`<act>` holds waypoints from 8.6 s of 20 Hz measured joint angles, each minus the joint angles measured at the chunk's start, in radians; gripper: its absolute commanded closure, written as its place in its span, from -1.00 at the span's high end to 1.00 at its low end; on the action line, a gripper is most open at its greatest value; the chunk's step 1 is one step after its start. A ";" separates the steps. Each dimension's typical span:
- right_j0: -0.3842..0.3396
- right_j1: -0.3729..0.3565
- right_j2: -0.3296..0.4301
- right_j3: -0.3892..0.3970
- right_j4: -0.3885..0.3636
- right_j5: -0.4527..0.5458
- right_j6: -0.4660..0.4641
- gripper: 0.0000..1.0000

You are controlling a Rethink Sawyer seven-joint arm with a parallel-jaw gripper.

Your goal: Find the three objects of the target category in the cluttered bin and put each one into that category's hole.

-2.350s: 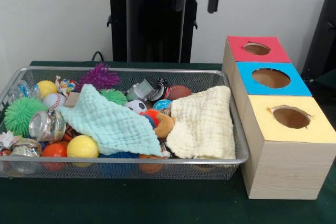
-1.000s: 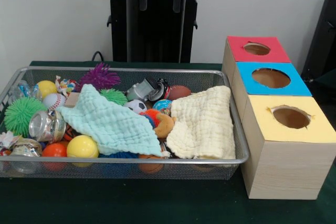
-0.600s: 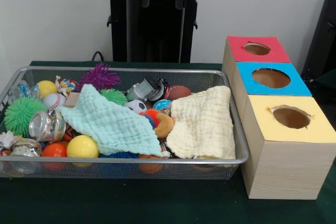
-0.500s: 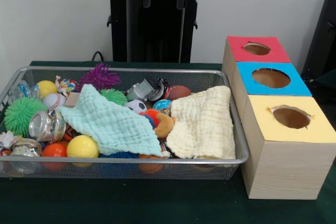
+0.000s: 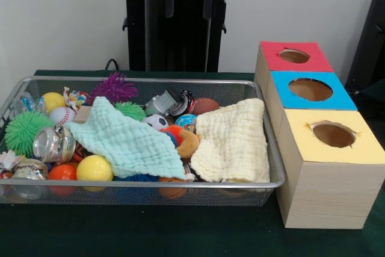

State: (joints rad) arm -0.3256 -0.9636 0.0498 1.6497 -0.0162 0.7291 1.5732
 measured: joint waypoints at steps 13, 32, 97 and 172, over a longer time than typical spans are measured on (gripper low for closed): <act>-0.003 0.041 0.004 0.008 -0.005 -0.215 0.000 1.00; -0.017 0.106 0.036 0.093 -0.015 -0.395 0.000 1.00; -0.051 0.384 0.051 0.215 -0.186 -1.049 0.000 1.00; -0.065 0.455 0.050 0.270 -0.185 -1.069 0.000 1.00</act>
State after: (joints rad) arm -0.3911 -0.5084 0.0996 1.9198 -0.2017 -0.3395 1.5732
